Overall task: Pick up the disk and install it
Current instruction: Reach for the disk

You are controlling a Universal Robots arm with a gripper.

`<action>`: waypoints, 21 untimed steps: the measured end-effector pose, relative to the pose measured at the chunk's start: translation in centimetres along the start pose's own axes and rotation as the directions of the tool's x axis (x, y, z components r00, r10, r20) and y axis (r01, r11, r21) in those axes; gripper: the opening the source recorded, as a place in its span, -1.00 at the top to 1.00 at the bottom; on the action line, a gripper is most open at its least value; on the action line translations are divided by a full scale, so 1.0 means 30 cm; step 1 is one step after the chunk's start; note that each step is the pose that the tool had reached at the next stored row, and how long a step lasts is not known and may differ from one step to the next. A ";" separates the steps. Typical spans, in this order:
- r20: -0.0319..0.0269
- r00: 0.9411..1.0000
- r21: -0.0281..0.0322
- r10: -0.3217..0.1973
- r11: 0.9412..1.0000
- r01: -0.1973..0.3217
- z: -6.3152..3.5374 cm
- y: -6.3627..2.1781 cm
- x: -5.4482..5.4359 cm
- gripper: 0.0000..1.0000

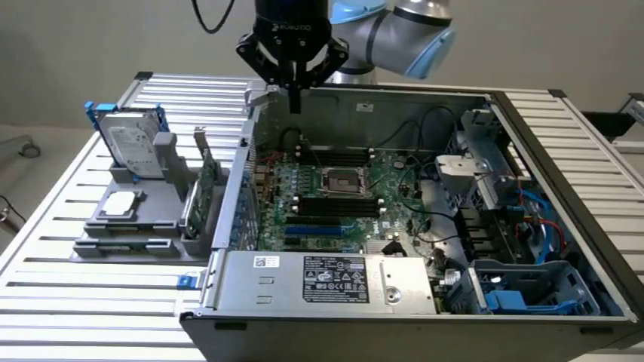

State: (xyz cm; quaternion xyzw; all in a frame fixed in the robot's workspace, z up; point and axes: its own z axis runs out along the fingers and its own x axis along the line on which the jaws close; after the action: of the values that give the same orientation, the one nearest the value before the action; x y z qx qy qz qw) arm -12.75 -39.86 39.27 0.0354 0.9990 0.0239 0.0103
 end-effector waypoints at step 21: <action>-0.021 1.000 -0.003 0.001 1.000 -0.001 0.005 0.020 0.314 0.79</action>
State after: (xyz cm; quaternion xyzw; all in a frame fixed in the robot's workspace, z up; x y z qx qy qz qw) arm -22.10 -38.58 38.98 0.0356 0.9990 0.0256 0.0000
